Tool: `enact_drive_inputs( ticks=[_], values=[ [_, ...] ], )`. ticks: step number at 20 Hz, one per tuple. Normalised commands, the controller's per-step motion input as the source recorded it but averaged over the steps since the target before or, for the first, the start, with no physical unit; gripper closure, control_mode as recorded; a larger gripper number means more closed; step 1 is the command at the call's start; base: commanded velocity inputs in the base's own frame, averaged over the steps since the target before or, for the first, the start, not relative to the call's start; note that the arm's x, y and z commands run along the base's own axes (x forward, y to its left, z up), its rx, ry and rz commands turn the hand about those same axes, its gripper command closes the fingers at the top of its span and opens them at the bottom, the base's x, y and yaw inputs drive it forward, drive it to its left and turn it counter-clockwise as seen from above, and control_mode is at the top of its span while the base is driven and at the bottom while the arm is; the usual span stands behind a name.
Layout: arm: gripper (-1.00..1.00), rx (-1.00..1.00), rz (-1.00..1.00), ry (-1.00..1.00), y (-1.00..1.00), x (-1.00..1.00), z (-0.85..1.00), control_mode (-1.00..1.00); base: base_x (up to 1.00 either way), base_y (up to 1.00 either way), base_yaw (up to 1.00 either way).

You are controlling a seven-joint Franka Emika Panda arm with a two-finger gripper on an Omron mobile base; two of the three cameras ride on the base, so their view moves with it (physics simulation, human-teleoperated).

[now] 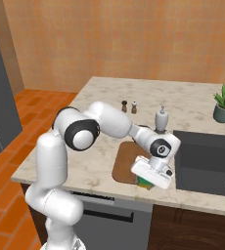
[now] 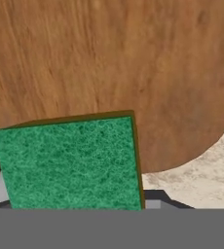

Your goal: Pick up the sponge from the counter and clean the cutting board by briefly scrubbing or pressing down on the cutting board. Once finished, release the sponge.

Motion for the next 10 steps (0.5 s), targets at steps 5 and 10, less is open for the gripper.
enact_drive_inputs(
  ticks=[5, 10],
  values=[
    [1.00, 0.00, 0.00, 0.00, 0.11, 0.45, -0.06, -1.00, 0.00, 0.00, 0.00],
    [1.00, 0.00, 0.00, 0.00, 0.13, 0.62, -0.18, -1.00, 0.00, 0.00, 0.00]
  ],
)
